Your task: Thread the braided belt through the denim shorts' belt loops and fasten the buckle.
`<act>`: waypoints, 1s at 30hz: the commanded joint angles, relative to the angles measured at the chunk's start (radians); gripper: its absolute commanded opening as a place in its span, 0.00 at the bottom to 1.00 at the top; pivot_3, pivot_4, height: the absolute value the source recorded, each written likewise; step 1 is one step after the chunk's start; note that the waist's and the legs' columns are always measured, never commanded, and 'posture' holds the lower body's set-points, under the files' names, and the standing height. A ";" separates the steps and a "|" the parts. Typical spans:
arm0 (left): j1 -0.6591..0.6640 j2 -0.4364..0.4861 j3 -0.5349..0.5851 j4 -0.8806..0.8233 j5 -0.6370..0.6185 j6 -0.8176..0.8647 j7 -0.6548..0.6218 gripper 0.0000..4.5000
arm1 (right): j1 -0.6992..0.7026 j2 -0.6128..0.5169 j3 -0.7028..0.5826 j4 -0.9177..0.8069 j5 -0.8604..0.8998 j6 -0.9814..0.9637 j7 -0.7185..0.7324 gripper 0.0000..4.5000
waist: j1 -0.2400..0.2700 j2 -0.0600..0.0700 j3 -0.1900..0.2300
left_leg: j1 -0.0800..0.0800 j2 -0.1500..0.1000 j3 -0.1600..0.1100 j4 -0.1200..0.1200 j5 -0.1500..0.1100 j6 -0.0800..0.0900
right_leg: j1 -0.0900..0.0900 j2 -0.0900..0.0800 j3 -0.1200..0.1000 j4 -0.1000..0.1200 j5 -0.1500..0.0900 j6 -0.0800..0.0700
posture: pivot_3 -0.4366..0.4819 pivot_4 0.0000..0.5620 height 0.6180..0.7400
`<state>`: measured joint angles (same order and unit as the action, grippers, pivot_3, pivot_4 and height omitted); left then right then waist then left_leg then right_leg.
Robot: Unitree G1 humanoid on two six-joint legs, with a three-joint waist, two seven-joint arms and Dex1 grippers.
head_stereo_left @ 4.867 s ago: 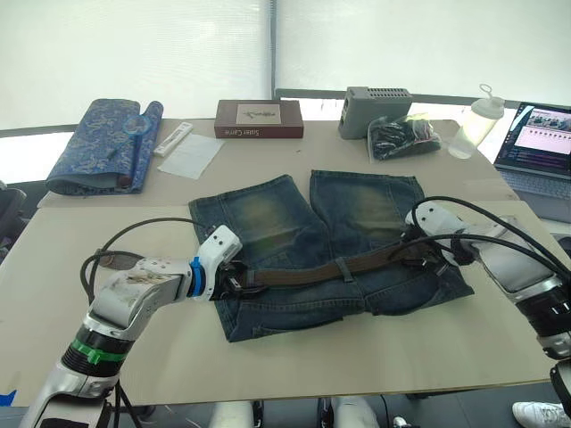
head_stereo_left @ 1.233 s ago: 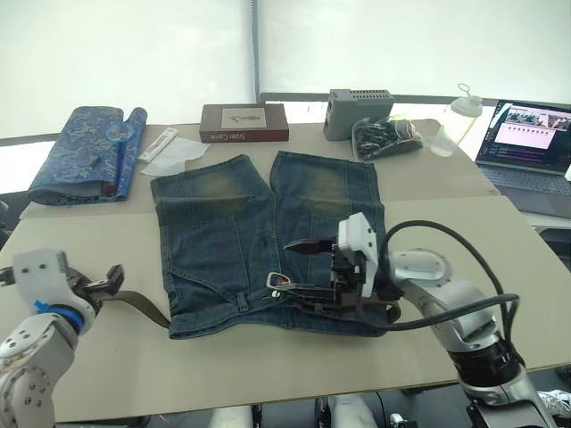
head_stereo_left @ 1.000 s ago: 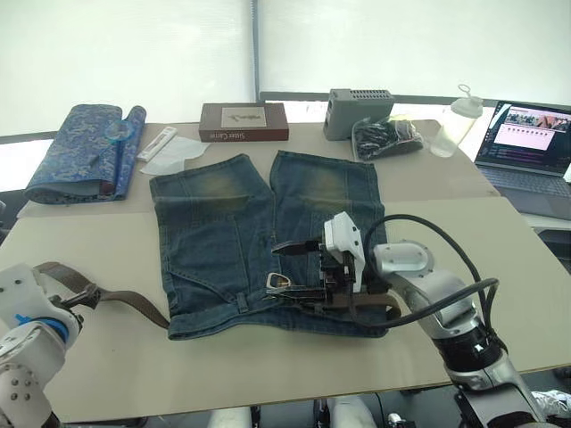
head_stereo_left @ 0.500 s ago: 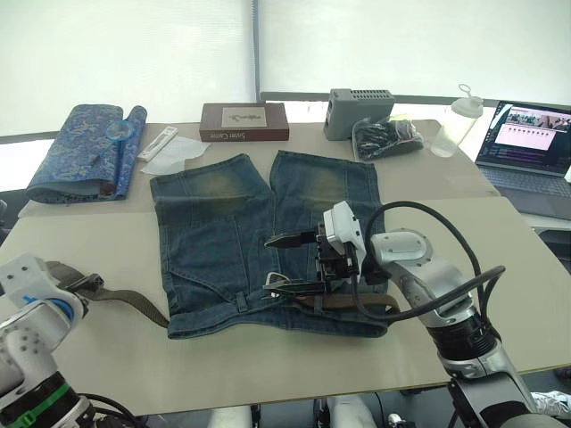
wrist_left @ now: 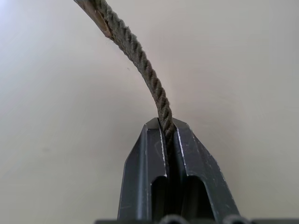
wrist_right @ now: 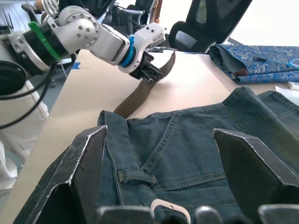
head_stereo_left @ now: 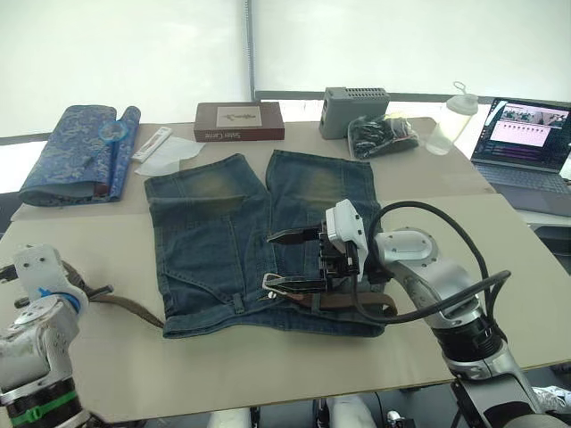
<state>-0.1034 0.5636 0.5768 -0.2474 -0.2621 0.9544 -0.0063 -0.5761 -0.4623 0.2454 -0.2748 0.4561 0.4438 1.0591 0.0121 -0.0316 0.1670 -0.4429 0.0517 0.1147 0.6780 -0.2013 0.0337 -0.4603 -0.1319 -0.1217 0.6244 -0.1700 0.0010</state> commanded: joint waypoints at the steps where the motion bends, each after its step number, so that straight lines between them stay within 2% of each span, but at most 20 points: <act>1: 0.065 0.115 -0.075 -0.141 0.089 -0.128 -0.073 0.00 | 0.000 0.006 -0.035 -0.025 0.035 0.002 -0.004 0.89 | 0.001 0.000 0.000 | 0.000 0.000 0.000 0.000 0.000 0.000 | -0.001 0.000 0.000 0.000 0.000 0.000 | 0.48 0.27 0.74; 5: 0.197 0.240 -0.143 -0.252 0.177 -0.254 -0.179 0.00 | -0.006 0.001 -0.038 -0.010 0.040 -0.003 0.020 0.89 | 0.001 0.001 0.001 | -0.003 0.000 0.001 -0.001 0.000 0.000 | -0.007 -0.002 0.000 -0.003 0.000 -0.001 | 0.48 0.27 0.74; 10: 0.313 0.341 -0.197 -0.325 0.262 -0.442 -0.313 0.00 | -0.007 -0.026 -0.039 0.012 0.036 -0.010 0.062 0.89 | 0.003 0.002 0.001 | -0.005 0.000 0.002 -0.005 0.000 0.000 | -0.009 -0.001 -0.001 -0.011 0.001 -0.001 | 0.48 0.27 0.74; 16: 0.481 0.468 -0.234 -0.251 0.449 -0.825 -0.439 0.00 | 0.036 -0.058 -0.015 -0.004 -0.005 -0.036 0.076 0.89 | 0.002 0.002 0.001 | -0.009 0.000 0.004 -0.011 0.000 0.000 | -0.012 -0.002 -0.001 -0.012 0.002 -0.002 | 0.48 0.27 0.74; 23: 0.496 0.522 -0.229 -0.123 0.544 -1.147 -0.499 0.00 | 0.104 -0.074 -0.020 -0.051 -0.038 -0.039 0.050 0.89 | 0.001 0.004 0.003 | -0.011 0.001 0.005 -0.012 0.000 -0.001 | -0.013 0.000 -0.002 -0.012 0.003 0.000 | 0.48 0.27 0.74; 26: 0.512 0.528 -0.221 -0.120 0.584 -1.277 -0.514 0.00 | 0.118 -0.089 -0.016 -0.065 -0.044 -0.037 0.057 0.89 | 0.001 0.004 0.003 | -0.010 0.001 0.006 -0.012 0.000 -0.001 | -0.013 -0.001 -0.002 -0.013 0.002 -0.001 | 0.48 0.27 0.74; 30: 0.531 0.509 -0.214 -0.170 0.561 -1.353 -0.570 0.00 | 0.124 -0.102 0.001 -0.066 -0.060 -0.046 0.066 0.89 | 0.001 0.004 0.003 | -0.010 0.001 0.006 -0.012 0.000 -0.001 | -0.013 -0.001 -0.002 -0.013 0.002 -0.002 | 0.48 0.27 0.74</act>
<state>0.4210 1.0738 0.3335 -0.3788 0.3119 -0.3634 -0.5569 -0.4547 -0.5528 0.2372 -0.3057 0.4029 0.4220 1.1131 0.0130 -0.0272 0.1697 -0.4533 0.0526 0.1201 0.6664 -0.2016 0.0327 -0.4732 -0.1327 -0.1235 0.6117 -0.1680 -0.0007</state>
